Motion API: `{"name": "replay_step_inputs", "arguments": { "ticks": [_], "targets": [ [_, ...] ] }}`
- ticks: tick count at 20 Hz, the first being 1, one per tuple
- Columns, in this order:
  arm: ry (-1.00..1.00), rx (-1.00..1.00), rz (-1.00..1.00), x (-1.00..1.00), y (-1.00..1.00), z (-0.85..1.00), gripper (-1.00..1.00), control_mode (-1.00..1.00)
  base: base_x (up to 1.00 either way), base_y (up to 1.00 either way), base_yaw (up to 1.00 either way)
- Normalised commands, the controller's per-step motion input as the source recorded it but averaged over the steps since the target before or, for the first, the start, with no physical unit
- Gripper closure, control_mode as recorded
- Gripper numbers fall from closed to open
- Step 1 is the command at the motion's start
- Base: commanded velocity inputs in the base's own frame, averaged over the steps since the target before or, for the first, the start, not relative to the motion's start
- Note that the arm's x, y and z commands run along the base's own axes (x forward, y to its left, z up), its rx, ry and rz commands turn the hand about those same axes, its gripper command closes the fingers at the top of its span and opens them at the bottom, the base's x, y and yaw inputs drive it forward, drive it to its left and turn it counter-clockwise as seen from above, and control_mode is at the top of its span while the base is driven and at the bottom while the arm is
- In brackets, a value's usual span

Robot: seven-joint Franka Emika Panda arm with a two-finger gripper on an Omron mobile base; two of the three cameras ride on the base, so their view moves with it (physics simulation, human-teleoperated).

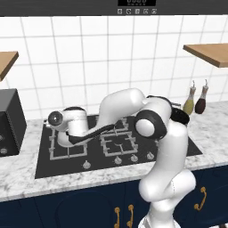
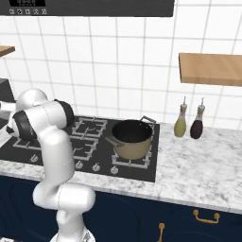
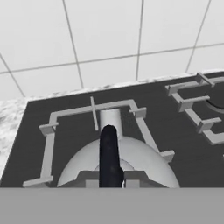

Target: Pick the kettle from the counter and place it on a stove burner. Then turn the burner on.

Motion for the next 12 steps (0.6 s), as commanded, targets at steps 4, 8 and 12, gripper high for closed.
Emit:
{"name": "replay_step_inputs", "arguments": {
  "ticks": [4, 8, 12],
  "targets": [
    [0.0, 0.0, 0.0, 0.29, 0.0, 0.0, 1.0, -1.0, 0.0, 0.0, 0.0],
    [0.0, 0.0, 0.0, 0.02, 0.0, 0.0, 1.0, -1.0, 0.0, 0.0, 0.0],
    [0.0, 0.0, 0.0, 0.0, 0.0, 0.0, -1.0, -1.0, 0.0, 0.0, 0.0]
  ]
}}
